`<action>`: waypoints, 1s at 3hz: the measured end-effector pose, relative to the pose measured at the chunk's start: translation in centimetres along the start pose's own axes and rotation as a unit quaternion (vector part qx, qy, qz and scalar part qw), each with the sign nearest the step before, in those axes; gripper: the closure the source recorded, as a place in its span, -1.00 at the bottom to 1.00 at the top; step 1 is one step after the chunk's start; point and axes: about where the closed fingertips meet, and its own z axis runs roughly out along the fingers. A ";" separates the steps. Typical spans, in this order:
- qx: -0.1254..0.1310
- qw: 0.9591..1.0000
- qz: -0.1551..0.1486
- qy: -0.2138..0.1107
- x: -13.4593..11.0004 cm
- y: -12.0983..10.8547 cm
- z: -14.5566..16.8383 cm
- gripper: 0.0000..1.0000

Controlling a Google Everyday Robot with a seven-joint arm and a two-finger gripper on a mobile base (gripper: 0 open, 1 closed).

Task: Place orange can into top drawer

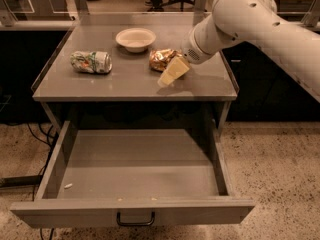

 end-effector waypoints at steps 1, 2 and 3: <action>0.006 1.000 -0.013 -0.006 -0.5 -1.7 1.9 -1.00; 0.003 1.000 -0.026 -0.010 -0.9 -2.9 4.0 -1.00; -0.007 1.000 -0.027 -0.008 -0.6 -3.2 5.0 -1.00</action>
Offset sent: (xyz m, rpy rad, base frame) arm 0.0647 0.0149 -0.0132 -0.0144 -0.0637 0.0506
